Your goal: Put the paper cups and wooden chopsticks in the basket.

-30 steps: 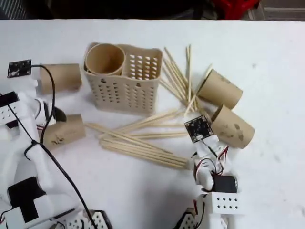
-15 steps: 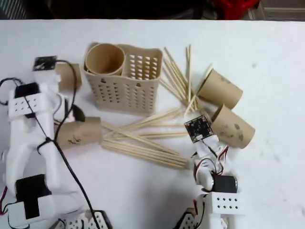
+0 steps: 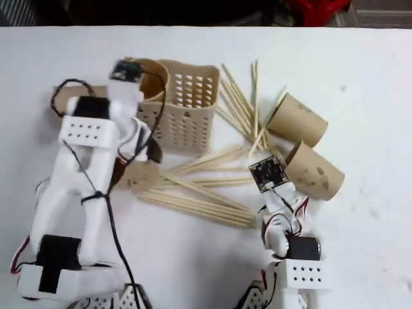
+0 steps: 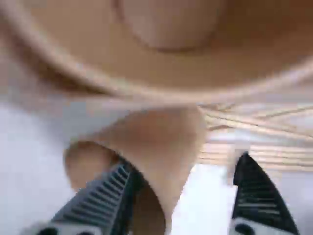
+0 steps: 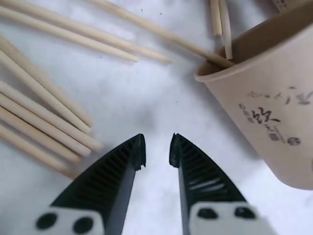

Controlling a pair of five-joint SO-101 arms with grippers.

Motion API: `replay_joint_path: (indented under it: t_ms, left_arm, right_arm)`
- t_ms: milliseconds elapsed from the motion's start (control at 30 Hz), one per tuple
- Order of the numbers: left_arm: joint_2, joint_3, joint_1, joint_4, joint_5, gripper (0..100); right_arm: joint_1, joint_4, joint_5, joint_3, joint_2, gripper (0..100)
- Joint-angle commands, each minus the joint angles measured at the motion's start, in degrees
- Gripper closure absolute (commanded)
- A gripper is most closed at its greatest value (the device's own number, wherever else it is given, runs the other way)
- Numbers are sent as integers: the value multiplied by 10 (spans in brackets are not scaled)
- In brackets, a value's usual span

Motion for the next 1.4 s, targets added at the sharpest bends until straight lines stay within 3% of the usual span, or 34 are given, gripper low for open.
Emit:
replay_joint_path:
  t_ms: [0,67,233,367,700,900,1233,1367]
  left_arm:
    - [-5,26,22,-25,2,703]
    - [-5,46,22,-41,0,724]
    - [-9,74,21,-70,-66,902]
    - [-21,62,-1,-51,-92,980]
    - [-174,-140,-91,132,-171,978]
    - [-237,-311,-92,164,-200,978]
    - [-116,-520,-81,165,-164,979]
    - [-49,-617,-12,167,-158,979]
  right_arm:
    - [4,-9,-1,-3,-4,907]
    - [4,-9,-1,-3,-4,907]
    - [4,-9,-1,-3,-4,907]
    - [4,-9,-1,-3,-4,907]
    - [2,-9,-1,-3,-4,907]
    - [4,-9,-1,-3,-4,907]
    - [3,-9,-1,-3,-4,907]
    - [1,-9,-1,-3,-4,907]
